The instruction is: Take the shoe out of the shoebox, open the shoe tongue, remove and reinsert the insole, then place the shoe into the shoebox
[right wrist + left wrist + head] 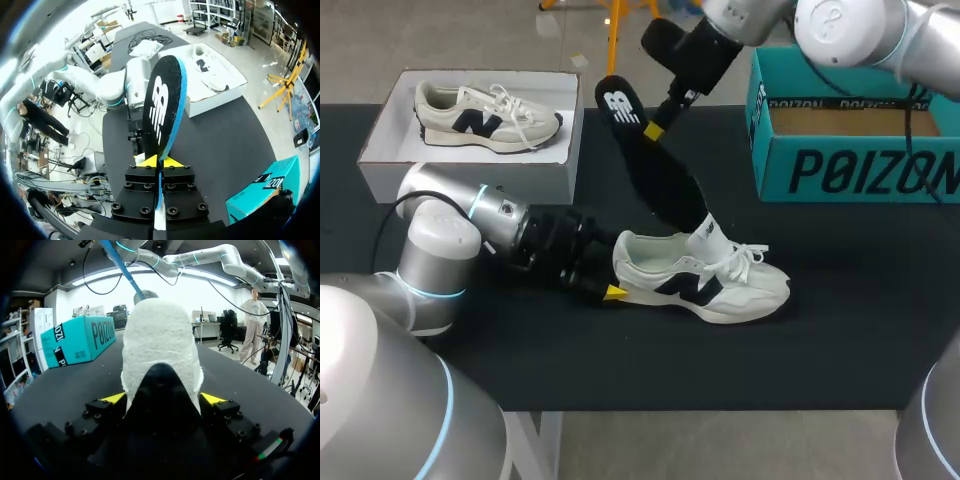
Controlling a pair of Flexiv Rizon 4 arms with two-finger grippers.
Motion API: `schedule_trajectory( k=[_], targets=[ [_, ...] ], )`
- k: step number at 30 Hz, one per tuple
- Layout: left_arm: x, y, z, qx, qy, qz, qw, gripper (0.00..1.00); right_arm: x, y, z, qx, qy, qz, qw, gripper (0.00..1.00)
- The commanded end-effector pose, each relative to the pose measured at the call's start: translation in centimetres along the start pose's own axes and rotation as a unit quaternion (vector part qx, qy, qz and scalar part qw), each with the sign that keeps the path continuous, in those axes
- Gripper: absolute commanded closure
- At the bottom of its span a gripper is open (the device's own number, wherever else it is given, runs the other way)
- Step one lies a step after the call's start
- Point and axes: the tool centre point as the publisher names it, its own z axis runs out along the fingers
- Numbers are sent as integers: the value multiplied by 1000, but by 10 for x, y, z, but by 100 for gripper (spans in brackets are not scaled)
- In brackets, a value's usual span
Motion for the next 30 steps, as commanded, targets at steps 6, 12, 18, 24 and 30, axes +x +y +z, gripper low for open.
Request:
schedule_trajectory(
  k=[6, 12, 18, 24, 30],
  targets=[
    [-1, 1, 2, -1, 2, 0, 1000, 100, 6, -6, -23, -3, -19, 1, 1000, 100],
    [-1, 1, 2, -1, 2, 0, 1000, 100, 6, -6, -23, -3, -19, 1, 1000, 100],
    [-1, 1, 2, -1, 2, 0, 1000, 100, 14, -25, -36, -56, -7, 5, 998, 100],
    [-1, 1, 2, -1, 2, 0, 1000, 100, 46, -45, -68, -116, -6, 48, 992, 100],
    [-1, 1, 2, -1, 2, 0, 1000, 100, 75, -43, -98, -168, 20, 63, 984, 100]
  ],
)
